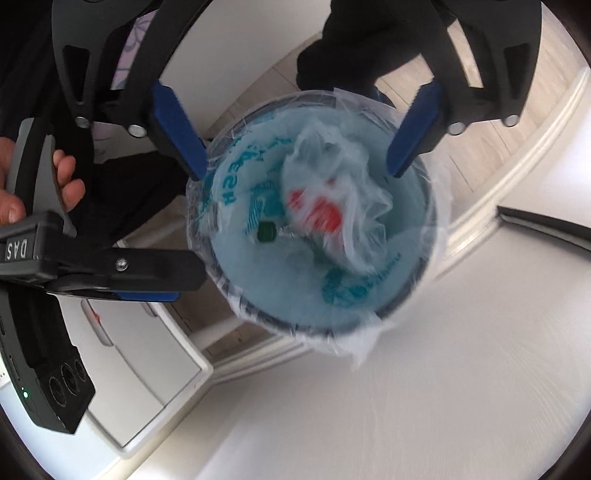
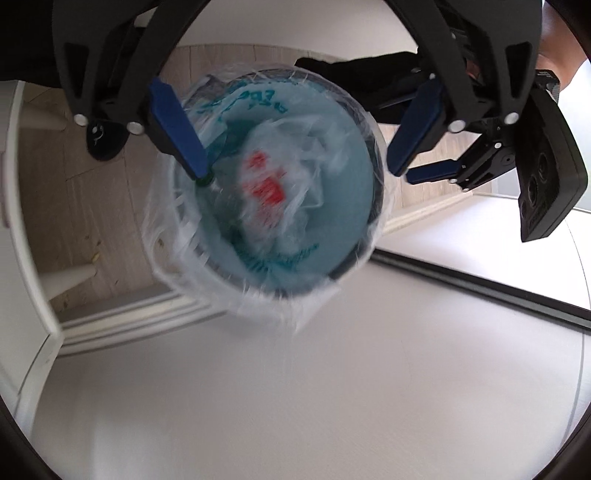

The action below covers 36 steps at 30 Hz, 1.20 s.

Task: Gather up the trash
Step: 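Move the right tool back toward the table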

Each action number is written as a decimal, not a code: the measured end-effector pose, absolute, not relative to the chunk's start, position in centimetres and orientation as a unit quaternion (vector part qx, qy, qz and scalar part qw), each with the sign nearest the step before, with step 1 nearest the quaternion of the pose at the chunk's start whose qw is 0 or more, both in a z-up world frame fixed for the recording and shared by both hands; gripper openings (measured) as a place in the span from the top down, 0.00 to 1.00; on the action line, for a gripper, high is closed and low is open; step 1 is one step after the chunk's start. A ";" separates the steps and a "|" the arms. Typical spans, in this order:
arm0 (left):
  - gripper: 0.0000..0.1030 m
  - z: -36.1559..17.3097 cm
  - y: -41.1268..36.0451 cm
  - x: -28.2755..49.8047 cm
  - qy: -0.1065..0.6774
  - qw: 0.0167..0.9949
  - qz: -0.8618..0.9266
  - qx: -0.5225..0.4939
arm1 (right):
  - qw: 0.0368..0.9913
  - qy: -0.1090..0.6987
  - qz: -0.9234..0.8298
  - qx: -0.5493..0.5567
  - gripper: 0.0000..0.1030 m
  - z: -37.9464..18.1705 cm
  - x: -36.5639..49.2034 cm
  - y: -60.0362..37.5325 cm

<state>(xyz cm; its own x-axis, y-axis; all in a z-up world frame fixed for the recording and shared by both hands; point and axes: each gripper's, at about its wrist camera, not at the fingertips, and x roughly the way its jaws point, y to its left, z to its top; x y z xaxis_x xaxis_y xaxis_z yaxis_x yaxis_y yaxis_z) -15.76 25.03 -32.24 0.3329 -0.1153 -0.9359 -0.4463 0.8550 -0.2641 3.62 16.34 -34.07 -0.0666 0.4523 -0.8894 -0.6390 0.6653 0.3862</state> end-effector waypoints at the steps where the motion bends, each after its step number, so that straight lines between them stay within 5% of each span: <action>1: 0.06 -31.8 24.9 -15.8 0.563 0.782 0.110 -0.242 | 0.682 0.605 0.403 -0.078 0.07 -33.7 3.6 16.1; 19: 0.06 -24.2 22.1 -14.5 0.501 0.838 0.112 -0.184 | 0.739 0.496 0.451 -0.071 0.07 -22.8 1.3 11.9; 36: 0.06 -14.1 13.2 -6.1 0.418 0.905 -0.007 -0.082 | 0.847 0.372 0.380 0.006 0.07 -9.4 3.9 -4.0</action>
<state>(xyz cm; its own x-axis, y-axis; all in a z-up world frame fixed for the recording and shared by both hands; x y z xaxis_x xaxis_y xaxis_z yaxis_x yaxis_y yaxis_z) -6.10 13.21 -14.10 0.6496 -0.0815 -0.7559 -0.0554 0.9865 -0.1540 3.89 -3.98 -9.39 0.4344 0.6480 -0.6256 -0.6388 0.7113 0.2932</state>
